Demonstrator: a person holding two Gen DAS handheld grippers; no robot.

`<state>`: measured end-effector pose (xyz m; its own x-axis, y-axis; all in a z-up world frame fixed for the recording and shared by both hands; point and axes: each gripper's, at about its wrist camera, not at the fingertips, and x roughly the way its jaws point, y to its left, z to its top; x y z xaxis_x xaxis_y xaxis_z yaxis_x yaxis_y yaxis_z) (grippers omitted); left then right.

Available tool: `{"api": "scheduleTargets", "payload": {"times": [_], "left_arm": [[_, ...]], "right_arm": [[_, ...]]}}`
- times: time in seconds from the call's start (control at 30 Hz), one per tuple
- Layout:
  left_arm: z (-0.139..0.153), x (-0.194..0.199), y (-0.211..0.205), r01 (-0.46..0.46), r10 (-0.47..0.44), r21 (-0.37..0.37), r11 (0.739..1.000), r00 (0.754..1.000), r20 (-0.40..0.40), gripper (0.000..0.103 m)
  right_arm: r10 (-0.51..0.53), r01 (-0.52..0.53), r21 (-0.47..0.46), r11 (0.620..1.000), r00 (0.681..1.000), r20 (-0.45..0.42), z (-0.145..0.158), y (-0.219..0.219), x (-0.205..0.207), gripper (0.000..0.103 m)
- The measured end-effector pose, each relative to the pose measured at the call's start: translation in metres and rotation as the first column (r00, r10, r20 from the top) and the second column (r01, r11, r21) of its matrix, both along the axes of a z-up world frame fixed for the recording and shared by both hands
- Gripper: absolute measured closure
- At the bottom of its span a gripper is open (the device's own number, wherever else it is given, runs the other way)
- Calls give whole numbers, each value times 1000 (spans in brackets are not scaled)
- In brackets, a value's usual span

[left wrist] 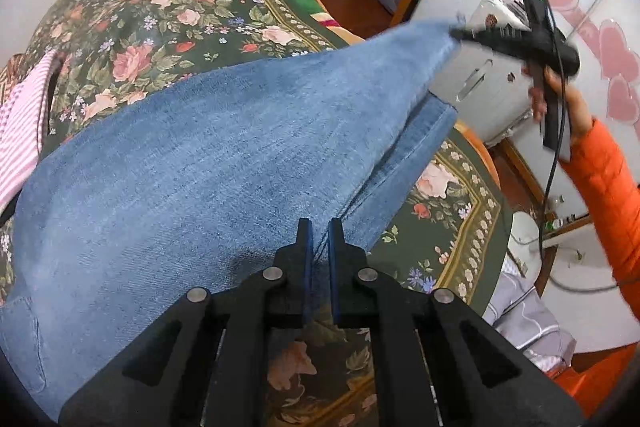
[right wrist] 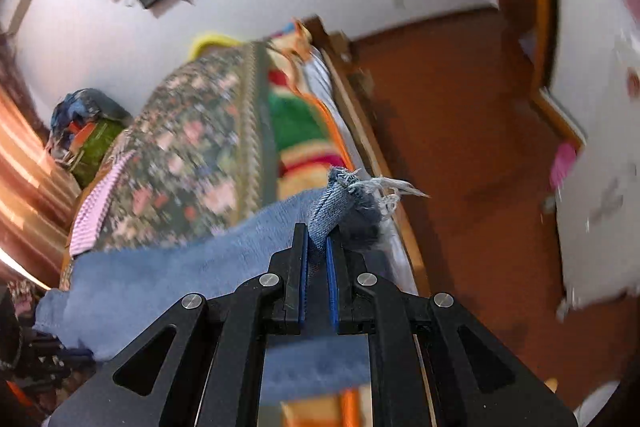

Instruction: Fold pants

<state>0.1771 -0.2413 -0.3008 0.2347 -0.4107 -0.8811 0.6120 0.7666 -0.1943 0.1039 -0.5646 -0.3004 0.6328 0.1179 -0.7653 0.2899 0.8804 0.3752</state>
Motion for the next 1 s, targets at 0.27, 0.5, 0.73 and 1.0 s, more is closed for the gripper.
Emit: {"api": "scheduleTargets", "payload": {"times": [0.27, 0.5, 0.73, 1.0], "left_arm": [[4, -6, -3, -37, 37, 15, 999, 998, 43, 101], [18, -15, -3, -15, 16, -9, 1000, 998, 59, 103], [11, -13, 1, -52, 51, 16, 999, 997, 65, 103], [10, -10, 19, -91, 90, 23, 996, 994, 67, 80]], "right_arm": [[-50, 53, 89, 995, 998, -38, -41, -8, -28, 96], [-87, 83, 135, 987, 996, 25, -38, -12, -61, 96], [-137, 144, 116, 983, 988, -72, -61, -6, -62, 82], [-55, 58, 187, 981, 998, -21, -42, 26, -75, 66]]}}
